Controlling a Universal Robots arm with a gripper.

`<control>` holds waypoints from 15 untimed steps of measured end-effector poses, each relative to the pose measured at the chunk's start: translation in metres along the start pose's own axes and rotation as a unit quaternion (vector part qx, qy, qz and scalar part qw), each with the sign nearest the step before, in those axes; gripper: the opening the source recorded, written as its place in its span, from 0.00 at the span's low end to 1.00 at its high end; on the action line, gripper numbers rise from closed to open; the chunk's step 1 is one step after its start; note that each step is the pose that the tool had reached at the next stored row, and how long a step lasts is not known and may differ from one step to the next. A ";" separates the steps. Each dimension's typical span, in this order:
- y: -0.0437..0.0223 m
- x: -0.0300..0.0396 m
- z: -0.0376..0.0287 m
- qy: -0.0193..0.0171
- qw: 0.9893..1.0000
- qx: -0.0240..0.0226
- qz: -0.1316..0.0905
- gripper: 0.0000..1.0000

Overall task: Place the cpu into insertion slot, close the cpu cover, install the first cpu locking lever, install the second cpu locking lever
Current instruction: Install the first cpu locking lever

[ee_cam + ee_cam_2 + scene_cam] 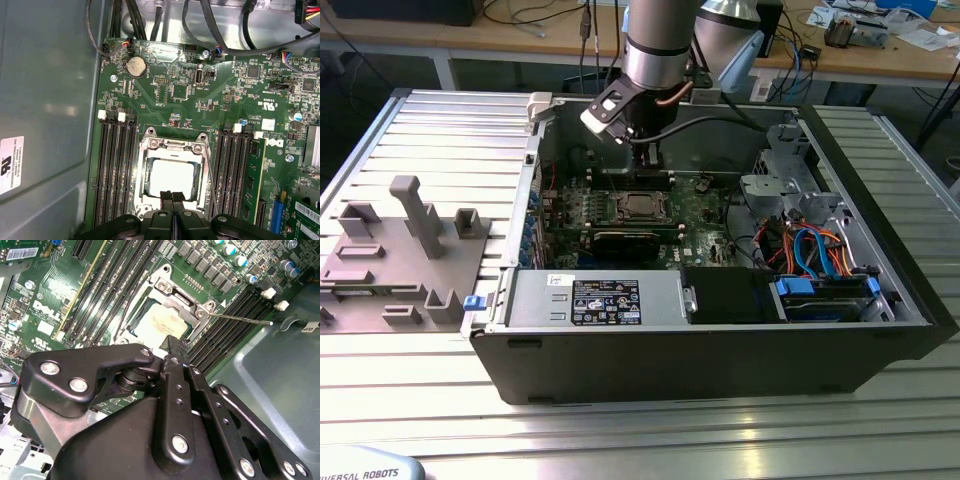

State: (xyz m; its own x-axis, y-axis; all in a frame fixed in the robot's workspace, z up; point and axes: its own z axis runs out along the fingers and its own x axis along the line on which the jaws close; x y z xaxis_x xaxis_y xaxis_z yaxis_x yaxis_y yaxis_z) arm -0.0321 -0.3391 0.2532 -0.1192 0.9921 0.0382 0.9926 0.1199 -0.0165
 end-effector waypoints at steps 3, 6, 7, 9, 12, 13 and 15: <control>0.0000 0.0000 0.0000 0.000 1.000 0.001 -0.015 0.11; 0.0000 0.0000 0.0000 0.000 1.000 0.001 -0.023 0.11; 0.0000 0.0000 0.0000 0.000 1.000 0.001 -0.024 0.11; 0.0000 0.0000 0.0000 0.000 1.000 0.001 -0.028 0.11; 0.0000 0.0000 0.0000 -0.001 1.000 0.001 -0.031 0.11; 0.0000 0.0000 0.0000 -0.001 0.999 0.001 -0.033 0.11; 0.0000 0.0000 0.0000 -0.001 0.999 0.001 -0.034 0.11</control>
State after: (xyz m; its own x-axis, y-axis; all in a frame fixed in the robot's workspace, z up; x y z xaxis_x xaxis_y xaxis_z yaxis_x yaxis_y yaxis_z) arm -0.0321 -0.3391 0.2532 -0.1860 0.9818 0.0381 0.9823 0.1867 -0.0165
